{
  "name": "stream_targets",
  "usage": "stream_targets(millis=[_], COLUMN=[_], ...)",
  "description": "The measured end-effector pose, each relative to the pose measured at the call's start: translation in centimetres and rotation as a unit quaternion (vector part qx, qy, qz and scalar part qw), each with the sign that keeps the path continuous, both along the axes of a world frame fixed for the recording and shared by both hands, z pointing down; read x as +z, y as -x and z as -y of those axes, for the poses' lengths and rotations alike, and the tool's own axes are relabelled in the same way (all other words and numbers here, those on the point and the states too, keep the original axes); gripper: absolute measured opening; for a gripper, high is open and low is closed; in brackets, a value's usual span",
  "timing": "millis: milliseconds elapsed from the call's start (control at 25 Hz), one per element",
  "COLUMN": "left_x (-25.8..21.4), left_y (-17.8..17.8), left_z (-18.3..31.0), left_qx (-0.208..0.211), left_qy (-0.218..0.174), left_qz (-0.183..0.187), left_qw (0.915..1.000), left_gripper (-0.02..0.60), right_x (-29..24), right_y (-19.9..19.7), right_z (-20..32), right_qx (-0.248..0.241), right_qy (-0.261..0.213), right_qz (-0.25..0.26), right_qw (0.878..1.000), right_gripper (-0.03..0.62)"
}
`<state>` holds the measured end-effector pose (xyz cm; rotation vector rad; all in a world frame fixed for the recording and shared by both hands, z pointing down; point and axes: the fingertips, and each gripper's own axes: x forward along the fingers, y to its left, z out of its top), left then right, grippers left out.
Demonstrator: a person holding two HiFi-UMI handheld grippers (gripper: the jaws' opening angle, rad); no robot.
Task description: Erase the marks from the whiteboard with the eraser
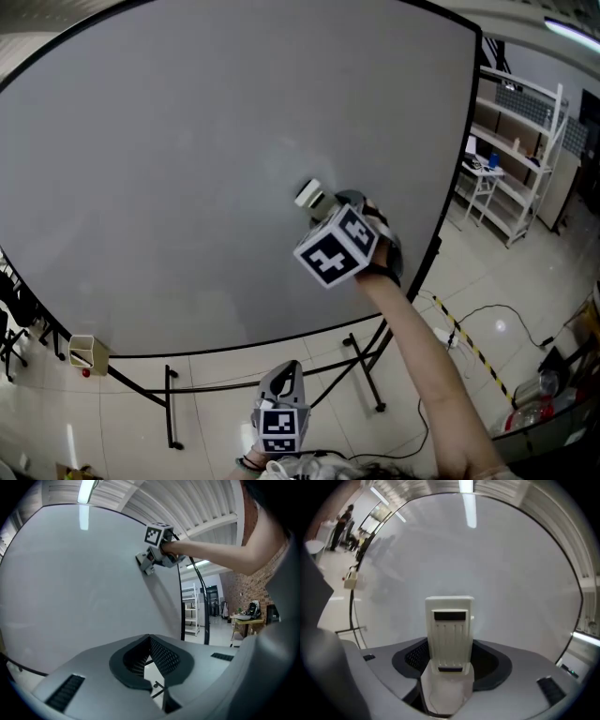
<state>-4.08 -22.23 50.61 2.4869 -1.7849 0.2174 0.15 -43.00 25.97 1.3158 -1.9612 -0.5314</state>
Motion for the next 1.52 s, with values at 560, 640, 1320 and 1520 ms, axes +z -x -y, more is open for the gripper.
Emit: stream_targets(millis=[560, 640, 1320, 1520], left_x=[0.6, 0.5, 0.5, 1.1], left_y=[1.4, 1.6, 2.7, 3.1], left_z=[0.1, -0.1, 0.1, 1.0], left_qx=[-0.016, -0.02, -0.033, -0.033], left_qy=[0.015, 0.014, 0.013, 0.022], left_qz=[-0.036, -0.037, -0.037, -0.039], left_qw=[0.9991, 0.999, 0.9987, 0.9984], left_gripper=[0.002, 0.002, 0.002, 0.002], right_x=[-2.9, -8.8, -5.6, -3.0], right_y=[-0.5, -5.1, -9.6, 3.9], right_z=[0.0, 1.0, 1.7, -1.0], right_qx=[0.019, 0.068, 0.133, 0.032], right_qy=[-0.002, -0.041, 0.045, -0.007], right_qz=[0.029, 0.101, 0.079, -0.074], right_qw=[0.999, 0.992, 0.987, 0.997], right_gripper=[0.268, 0.268, 0.268, 0.268])
